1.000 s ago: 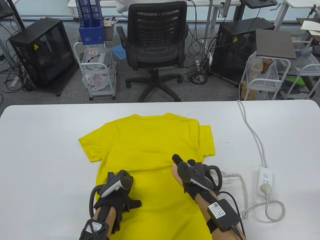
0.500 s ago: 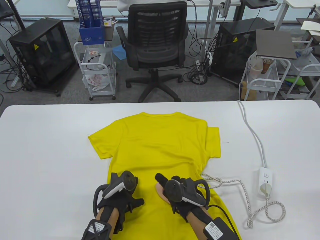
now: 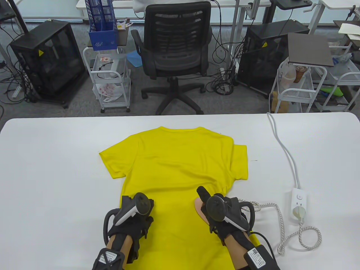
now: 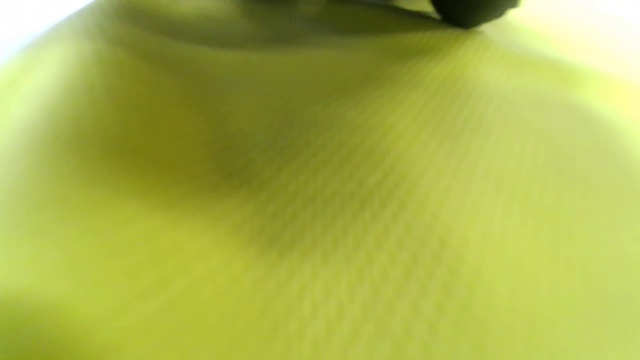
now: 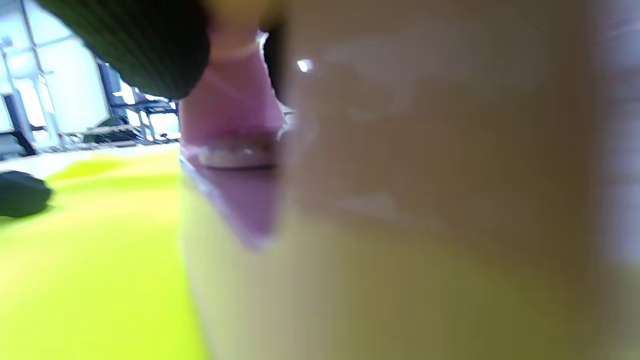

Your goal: Iron t-shirt with electric iron on table

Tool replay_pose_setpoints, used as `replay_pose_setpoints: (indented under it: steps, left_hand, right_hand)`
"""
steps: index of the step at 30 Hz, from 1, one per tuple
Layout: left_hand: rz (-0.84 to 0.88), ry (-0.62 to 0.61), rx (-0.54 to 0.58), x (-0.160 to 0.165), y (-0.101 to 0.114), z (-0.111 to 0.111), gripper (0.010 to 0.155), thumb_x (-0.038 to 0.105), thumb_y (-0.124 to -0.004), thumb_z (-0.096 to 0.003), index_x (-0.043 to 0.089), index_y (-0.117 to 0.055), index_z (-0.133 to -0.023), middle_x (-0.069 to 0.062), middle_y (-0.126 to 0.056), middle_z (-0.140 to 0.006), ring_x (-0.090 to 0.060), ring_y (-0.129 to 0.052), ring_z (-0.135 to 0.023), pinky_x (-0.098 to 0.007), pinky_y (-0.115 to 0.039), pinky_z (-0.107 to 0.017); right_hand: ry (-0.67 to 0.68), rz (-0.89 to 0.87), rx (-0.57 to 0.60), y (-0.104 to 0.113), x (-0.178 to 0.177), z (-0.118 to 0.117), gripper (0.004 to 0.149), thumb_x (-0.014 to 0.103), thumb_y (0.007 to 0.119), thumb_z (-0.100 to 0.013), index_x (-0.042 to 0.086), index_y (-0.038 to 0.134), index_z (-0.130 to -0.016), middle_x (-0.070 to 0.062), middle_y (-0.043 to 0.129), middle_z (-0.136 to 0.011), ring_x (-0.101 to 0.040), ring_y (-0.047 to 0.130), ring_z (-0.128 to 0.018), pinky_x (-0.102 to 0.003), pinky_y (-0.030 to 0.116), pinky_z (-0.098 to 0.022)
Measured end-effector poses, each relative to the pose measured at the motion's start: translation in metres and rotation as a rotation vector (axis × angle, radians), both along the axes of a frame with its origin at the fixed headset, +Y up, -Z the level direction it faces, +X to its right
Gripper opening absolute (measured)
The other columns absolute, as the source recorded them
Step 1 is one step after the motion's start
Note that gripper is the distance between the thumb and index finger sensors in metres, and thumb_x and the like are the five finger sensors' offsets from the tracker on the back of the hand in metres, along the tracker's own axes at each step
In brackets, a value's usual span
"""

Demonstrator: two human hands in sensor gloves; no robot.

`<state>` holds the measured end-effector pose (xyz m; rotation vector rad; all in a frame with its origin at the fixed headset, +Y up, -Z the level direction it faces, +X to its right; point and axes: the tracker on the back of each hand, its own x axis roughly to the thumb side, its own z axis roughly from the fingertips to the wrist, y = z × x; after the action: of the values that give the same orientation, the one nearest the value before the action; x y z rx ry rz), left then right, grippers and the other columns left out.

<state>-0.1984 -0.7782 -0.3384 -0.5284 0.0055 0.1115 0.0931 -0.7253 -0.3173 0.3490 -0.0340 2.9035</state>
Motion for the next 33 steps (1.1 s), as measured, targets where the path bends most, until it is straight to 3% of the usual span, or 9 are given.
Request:
replay_pose_setpoints:
  steps: [2, 9, 14, 18, 21, 24, 29, 33]
  left_hand:
    - [0.001, 0.001, 0.003, 0.0, 0.0, 0.0, 0.063, 0.048, -0.062, -0.0509, 0.049, -0.031, -0.106, 0.011, -0.02, -0.117, -0.033, -0.019, -0.116, -0.069, -0.036, -0.078]
    - [0.009, 0.01, -0.01, -0.001, 0.001, 0.001, 0.066, 0.052, -0.063, -0.0497, 0.05, -0.029, -0.106, 0.011, -0.017, -0.117, -0.032, -0.017, -0.116, -0.069, -0.033, -0.078]
    - [0.025, 0.01, -0.023, -0.004, 0.0, 0.0, 0.07, 0.057, -0.066, -0.0473, 0.05, -0.028, -0.106, 0.011, -0.016, -0.117, -0.032, -0.014, -0.116, -0.069, -0.032, -0.078]
    - [0.027, -0.006, -0.047, -0.004, -0.001, 0.0, 0.08, 0.066, -0.069, -0.042, 0.05, -0.024, -0.107, 0.01, -0.012, -0.117, -0.033, -0.01, -0.115, -0.07, -0.029, -0.078]
    - [0.016, -0.009, -0.045, -0.003, -0.001, 0.001, 0.081, 0.067, -0.068, -0.0418, 0.049, -0.022, -0.106, 0.009, -0.01, -0.117, -0.034, -0.01, -0.115, -0.07, -0.029, -0.077]
    - [0.022, -0.005, -0.049, -0.003, -0.001, 0.0, 0.082, 0.067, -0.069, -0.0417, 0.05, -0.022, -0.106, 0.009, -0.01, -0.118, -0.034, -0.009, -0.115, -0.071, -0.028, -0.077]
    - [0.019, 0.001, -0.044, -0.003, -0.002, 0.001, 0.077, 0.065, -0.065, -0.0437, 0.05, -0.022, -0.106, 0.01, -0.01, -0.117, -0.033, -0.009, -0.115, -0.07, -0.028, -0.077]
    - [0.012, -0.003, -0.041, -0.003, -0.002, 0.002, 0.076, 0.064, -0.064, -0.0442, 0.051, -0.022, -0.106, 0.01, -0.01, -0.117, -0.033, -0.009, -0.114, -0.07, -0.028, -0.077]
  right_hand:
    - [0.092, -0.03, -0.049, 0.0, -0.016, 0.006, 0.063, 0.053, 0.08, -0.043, 0.048, 0.052, -0.099, -0.009, 0.088, -0.071, -0.023, 0.096, -0.032, -0.045, 0.082, -0.031]
    - [0.37, 0.006, -0.049, 0.001, -0.081, 0.043, 0.061, 0.052, 0.079, -0.043, 0.052, 0.051, -0.098, -0.009, 0.087, -0.072, -0.023, 0.096, -0.033, -0.046, 0.082, -0.032]
    - [0.216, 0.103, 0.061, 0.001, -0.057, 0.026, 0.063, 0.05, 0.082, -0.042, 0.053, 0.05, -0.097, -0.008, 0.088, -0.072, -0.023, 0.097, -0.034, -0.046, 0.083, -0.032]
    - [-0.073, 0.087, 0.042, -0.001, 0.002, 0.0, 0.065, 0.048, 0.083, -0.043, 0.051, 0.049, -0.098, -0.008, 0.087, -0.072, -0.023, 0.096, -0.034, -0.045, 0.083, -0.033]
    - [-0.114, 0.014, -0.002, -0.001, 0.022, -0.003, 0.065, 0.048, 0.084, -0.043, 0.05, 0.051, -0.099, -0.009, 0.088, -0.071, -0.022, 0.096, -0.033, -0.045, 0.083, -0.032]
    - [-0.026, -0.025, -0.04, 0.001, 0.006, 0.003, 0.065, 0.049, 0.085, -0.043, 0.049, 0.053, -0.099, -0.009, 0.087, -0.072, -0.023, 0.096, -0.034, -0.046, 0.082, -0.033]
    - [0.259, -0.061, -0.105, 0.0, -0.052, 0.026, 0.062, 0.052, 0.081, -0.043, 0.05, 0.053, -0.098, -0.01, 0.087, -0.073, -0.024, 0.095, -0.035, -0.046, 0.082, -0.033]
    - [0.377, -0.02, -0.082, 0.001, -0.081, 0.041, 0.062, 0.051, 0.08, -0.043, 0.051, 0.052, -0.097, -0.009, 0.086, -0.073, -0.024, 0.096, -0.035, -0.046, 0.082, -0.034]
